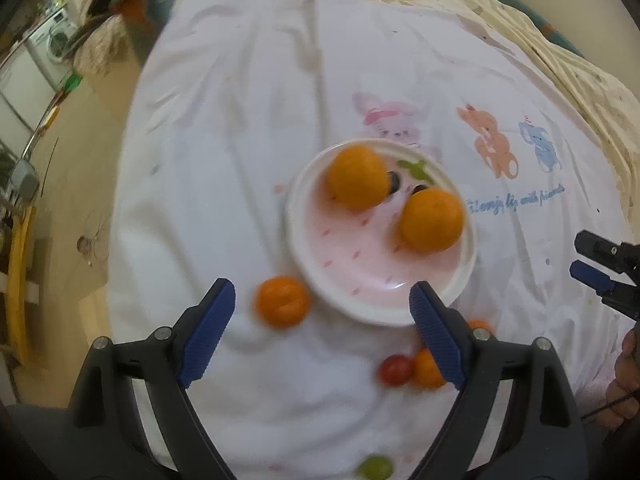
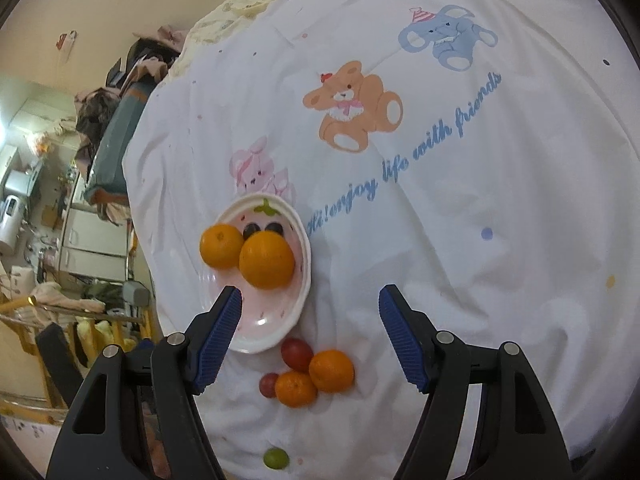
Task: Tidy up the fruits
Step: 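Lift both open tools away from the plate, then grasp a tangerine with the left tool while the right tool grasps another tangerine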
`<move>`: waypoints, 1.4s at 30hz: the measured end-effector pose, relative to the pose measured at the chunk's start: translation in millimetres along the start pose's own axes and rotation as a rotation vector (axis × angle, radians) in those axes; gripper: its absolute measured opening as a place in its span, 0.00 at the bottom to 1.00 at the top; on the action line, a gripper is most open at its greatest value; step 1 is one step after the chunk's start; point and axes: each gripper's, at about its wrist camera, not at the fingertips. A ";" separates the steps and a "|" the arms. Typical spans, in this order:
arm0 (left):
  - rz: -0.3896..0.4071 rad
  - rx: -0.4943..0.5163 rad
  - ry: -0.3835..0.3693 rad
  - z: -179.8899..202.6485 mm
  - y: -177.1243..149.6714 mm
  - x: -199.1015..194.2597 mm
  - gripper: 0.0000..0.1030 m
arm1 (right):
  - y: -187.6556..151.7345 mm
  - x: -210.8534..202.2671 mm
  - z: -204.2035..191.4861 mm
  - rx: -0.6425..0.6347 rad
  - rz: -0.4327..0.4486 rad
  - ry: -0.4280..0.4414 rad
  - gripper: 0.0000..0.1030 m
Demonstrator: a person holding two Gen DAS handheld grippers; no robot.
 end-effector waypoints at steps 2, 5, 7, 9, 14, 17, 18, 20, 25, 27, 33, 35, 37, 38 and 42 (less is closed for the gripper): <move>-0.008 -0.008 -0.001 -14.9 -6.2 -1.5 0.84 | -10.9 1.8 0.2 -0.002 -0.011 -0.014 0.72; -0.009 -0.020 0.012 -32.4 -14.9 -0.9 0.84 | -23.1 3.9 0.8 0.000 -0.021 -0.030 0.72; -0.008 -0.025 0.014 -41.3 -20.8 2.3 0.84 | -30.7 4.6 0.1 -0.002 -0.026 -0.040 0.72; -0.014 -0.032 0.015 -47.7 -25.2 6.8 0.84 | -38.6 7.7 -0.3 -0.004 -0.035 -0.052 0.72; -0.028 -0.098 -0.015 -58.0 -27.7 15.7 0.84 | -53.8 21.7 -2.1 0.005 -0.074 -0.075 0.72; -0.029 -0.127 -0.025 -61.6 -24.5 19.0 0.84 | -60.7 32.2 -3.0 0.007 -0.098 -0.087 0.72; -0.029 -0.134 -0.029 -62.5 -23.4 20.0 0.84 | -62.7 36.3 -2.4 0.008 -0.108 -0.089 0.72; -0.022 -0.131 -0.028 -61.0 -21.9 22.4 0.84 | -66.2 43.3 -0.7 0.006 -0.118 -0.086 0.72; -0.031 -0.068 0.001 -48.1 -19.6 34.9 0.84 | -71.1 62.8 6.0 0.023 -0.159 -0.090 0.72; -0.034 -0.045 0.025 -42.5 -20.0 39.8 0.84 | -70.9 69.4 3.5 0.000 -0.164 -0.099 0.72; -0.038 0.028 0.038 -26.3 -17.7 49.8 0.77 | -74.0 89.3 -4.0 -0.074 -0.193 -0.143 0.70; -0.050 0.030 0.023 -25.0 -15.4 53.0 0.76 | -72.1 92.4 -5.6 -0.095 -0.190 -0.168 0.67; -0.046 0.023 0.019 -25.0 -13.2 54.3 0.75 | -71.0 94.0 -5.7 -0.108 -0.190 -0.188 0.59; -0.045 0.027 0.022 -23.4 -11.6 56.3 0.73 | -70.7 94.6 -6.1 -0.119 -0.190 -0.202 0.58; -0.073 0.045 0.022 -18.4 -8.7 67.4 0.59 | -71.9 93.8 -6.9 -0.143 -0.193 -0.219 0.55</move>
Point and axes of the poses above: each gripper's, at about its wrist camera, not at the fingertips, and x roughly the way its jaws point, z to its right, y to its top, and after that the axes turned 3 degrees about y, right-handed
